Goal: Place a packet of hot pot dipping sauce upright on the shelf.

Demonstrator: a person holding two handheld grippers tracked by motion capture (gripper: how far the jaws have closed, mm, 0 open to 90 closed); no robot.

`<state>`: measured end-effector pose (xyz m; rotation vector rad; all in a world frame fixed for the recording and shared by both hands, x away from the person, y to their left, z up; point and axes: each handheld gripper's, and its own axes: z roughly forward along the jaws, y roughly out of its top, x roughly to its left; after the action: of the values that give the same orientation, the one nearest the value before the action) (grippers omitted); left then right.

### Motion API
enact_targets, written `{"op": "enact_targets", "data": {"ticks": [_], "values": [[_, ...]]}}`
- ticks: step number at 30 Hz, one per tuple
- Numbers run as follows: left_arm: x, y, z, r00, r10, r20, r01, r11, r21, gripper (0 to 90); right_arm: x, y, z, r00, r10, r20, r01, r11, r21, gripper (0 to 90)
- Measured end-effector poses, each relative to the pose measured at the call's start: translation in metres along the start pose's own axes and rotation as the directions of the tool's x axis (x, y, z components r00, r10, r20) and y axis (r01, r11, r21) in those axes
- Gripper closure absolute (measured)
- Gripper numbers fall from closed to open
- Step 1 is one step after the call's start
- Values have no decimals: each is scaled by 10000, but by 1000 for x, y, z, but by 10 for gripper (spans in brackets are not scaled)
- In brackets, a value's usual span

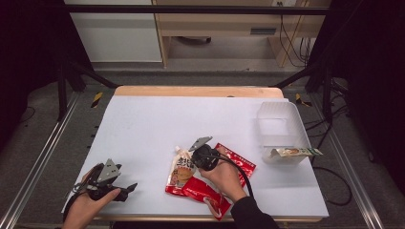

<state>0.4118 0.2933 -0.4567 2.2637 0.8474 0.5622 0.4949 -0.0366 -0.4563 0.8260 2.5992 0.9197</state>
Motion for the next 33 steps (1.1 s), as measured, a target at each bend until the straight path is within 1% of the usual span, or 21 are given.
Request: {"op": "enact_targets", "data": {"ticks": [4,7,10,11,12,13,15,18,21,22,23,24,25,26,27,29,30,32,33], "values": [[0,0,-1,10000,-6,-13,6,10000,-58,112,1,4,-6,10000,-74,-13,74,9997,-230,900],[1,1,-2,9999,-88,-50,87,9997,-230,112,3,8,-11,9999,-170,-11,169,9989,-445,900],[1,1,-2,9999,-140,-58,138,9994,-316,113,5,15,-17,9995,-325,1,324,9965,-768,900],[1,1,-2,9999,-143,-61,140,9993,-335,112,7,21,-22,9990,-445,65,449,9946,-940,900],[1,1,-3,9999,-129,-60,127,9993,-345,113,7,24,-25,9984,-555,85,561,9932,-1017,900],[1,1,-3,9999,-95,-59,92,9994,-341,113,7,24,-25,9984,-555,85,561,9932,-1017,900],[1,2,-4,9999,-97,-59,95,9992,-389,112,8,30,-30,9980,-604,177,620,9915,-1146,900],[2,2,-5,9998,-168,-53,165,9982,-575,113,9,39,-36,9973,-683,283,717,9871,-1431,900],[3,4,-9,9997,-236,45,239,9961,-844,121,11,45,-43,9960,-842,301,881,9819,-1674,900],[3,5,-11,9994,-309,123,320,9944,-1006,125,12,47,-45,9954,-908,289,945,9796,-1774,900],[4,7,-13,9986,-441,291,473,9917,-1192,131,14,48,-47,9944,-1027,253,1056,9767,-1869,900],[5,9,-15,9978,-521,414,571,9897,-1313,145,19,52,-52,9903,-1371,243,1392,9701,-1986,900],[7,12,-18,9970,-616,459,678,9868,-1468,145,19,52,-52,9903,-1371,243,1392,9701,-1986,900],[7,17,-21,9967,-628,515,705,9837,-1652,154,22,54,-54,9883,-1502,257,1523,9669,-2047,900],[8,22,-25,9971,-513,561,604,9829,-1737,170,26,56,-56,9858,-1661,236,1673,9629,-2118,900],[9,34,-32,9973,-448,584,558,9775,-2035,197,33,59,-60,9799,-1979,252,1985,9549,-2207,900],[9,40,-34,9977,-277,617,403,9762,-2130,211,37,60,-61,9774,-2097,261,2101,9508,-2275,900],[8,53,-37,9983,133,576,-5,9762,-2168,228,44,62,-64,9710,-2375,258,2368,9421,-2374,900],[8,59,-37,9975,294,649,-145,9757,-2185,232,48,63,-66,9680,-2501,221,2480,9386,-2397,900]]}}
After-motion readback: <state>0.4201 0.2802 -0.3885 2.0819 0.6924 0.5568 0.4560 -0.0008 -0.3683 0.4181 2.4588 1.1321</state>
